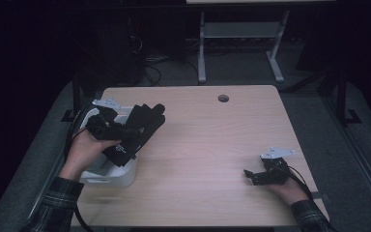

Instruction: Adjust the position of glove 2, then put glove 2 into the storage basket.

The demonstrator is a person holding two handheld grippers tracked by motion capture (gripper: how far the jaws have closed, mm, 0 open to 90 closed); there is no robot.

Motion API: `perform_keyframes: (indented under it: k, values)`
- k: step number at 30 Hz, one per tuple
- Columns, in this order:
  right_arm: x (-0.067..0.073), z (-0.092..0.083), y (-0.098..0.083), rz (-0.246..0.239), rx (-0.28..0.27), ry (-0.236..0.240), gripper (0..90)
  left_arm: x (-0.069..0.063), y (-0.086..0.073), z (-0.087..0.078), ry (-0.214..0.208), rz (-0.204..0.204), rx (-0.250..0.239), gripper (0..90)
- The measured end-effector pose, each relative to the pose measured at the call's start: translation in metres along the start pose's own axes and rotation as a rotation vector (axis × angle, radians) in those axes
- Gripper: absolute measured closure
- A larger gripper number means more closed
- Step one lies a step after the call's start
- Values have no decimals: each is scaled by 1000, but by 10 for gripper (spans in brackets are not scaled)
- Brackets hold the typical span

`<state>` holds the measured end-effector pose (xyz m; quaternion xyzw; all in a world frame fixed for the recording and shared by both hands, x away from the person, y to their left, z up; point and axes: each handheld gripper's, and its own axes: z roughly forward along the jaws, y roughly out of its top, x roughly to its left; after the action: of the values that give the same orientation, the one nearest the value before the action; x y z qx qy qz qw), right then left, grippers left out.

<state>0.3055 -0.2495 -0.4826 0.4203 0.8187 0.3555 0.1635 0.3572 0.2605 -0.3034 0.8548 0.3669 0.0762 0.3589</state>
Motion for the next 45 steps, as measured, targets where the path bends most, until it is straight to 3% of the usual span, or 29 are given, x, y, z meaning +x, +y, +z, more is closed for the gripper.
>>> perform_keyframes:
  k: [10,22,34,37,41,45]
  values:
    - [0,0,0,1,2,-1,103,35,-22,-18,54,-77,-12,705]
    - [1,0,0,1,2,0,98,71,-50,-26,96,-161,1,705]
    - [1,1,1,4,4,0,87,98,-68,-24,100,-224,30,704]
    - [1,1,1,4,4,0,87,105,-71,-20,70,-251,20,703]
    - [1,1,1,4,4,0,87,105,-72,-12,50,-252,33,702]
    - [1,1,1,3,4,0,87,108,-72,-4,64,-243,72,686]
